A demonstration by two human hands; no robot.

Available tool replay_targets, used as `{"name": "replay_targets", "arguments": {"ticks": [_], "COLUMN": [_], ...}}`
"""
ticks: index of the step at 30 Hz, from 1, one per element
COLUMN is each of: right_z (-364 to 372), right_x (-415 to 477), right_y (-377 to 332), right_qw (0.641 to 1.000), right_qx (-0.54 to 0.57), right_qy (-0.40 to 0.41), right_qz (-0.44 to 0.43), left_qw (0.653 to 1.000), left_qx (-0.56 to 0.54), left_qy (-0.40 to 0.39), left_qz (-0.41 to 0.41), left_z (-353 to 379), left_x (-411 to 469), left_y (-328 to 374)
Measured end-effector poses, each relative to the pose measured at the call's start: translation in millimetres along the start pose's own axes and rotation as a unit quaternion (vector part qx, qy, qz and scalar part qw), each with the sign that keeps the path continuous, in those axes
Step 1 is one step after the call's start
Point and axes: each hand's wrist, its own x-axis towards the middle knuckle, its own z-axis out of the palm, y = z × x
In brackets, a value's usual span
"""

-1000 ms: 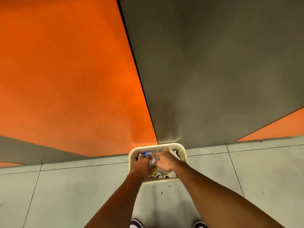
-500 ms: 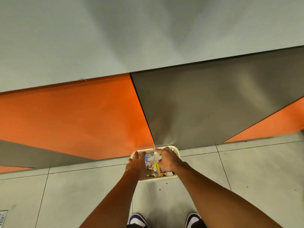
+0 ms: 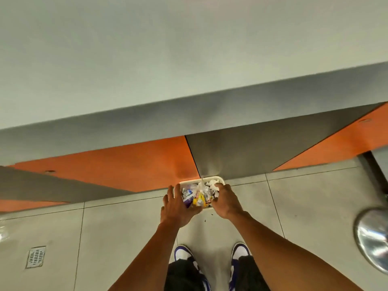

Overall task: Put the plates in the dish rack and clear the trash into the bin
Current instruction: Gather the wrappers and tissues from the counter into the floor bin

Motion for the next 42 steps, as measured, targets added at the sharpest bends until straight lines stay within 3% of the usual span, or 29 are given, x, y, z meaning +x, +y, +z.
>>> {"name": "replay_targets", "arguments": {"ticks": [10, 17, 20, 25, 32, 37, 42], "right_z": [-139, -251, -288, -327, -336, -329, -334], "right_x": [-153, -249, -268, -266, -201, -145, -94], "right_y": [-90, -152, -177, -245, -345, -395, -426], "right_qw": [0.994, 0.963, 0.947, 0.932, 0.928, 0.917, 0.9], "right_qx": [0.073, 0.186, 0.228, 0.241, 0.272, 0.341, 0.367], "right_qy": [0.014, 0.057, 0.071, 0.078, 0.12, 0.152, 0.216], "right_qz": [-0.082, -0.186, -0.214, -0.258, -0.225, -0.141, -0.094], "left_qw": [0.98, 0.898, 0.862, 0.839, 0.871, 0.929, 0.951], "left_qx": [-0.142, -0.352, -0.394, -0.409, -0.365, -0.239, -0.147], "left_qy": [0.102, 0.211, 0.262, 0.305, 0.245, 0.157, 0.086], "left_qz": [0.098, 0.162, 0.18, 0.19, 0.218, 0.236, 0.259], "left_z": [-138, -241, -289, -366, -456, -505, -534], "left_x": [-170, -268, -278, -260, -185, -92, -14], "left_y": [91, 150, 156, 153, 157, 170, 202]}}
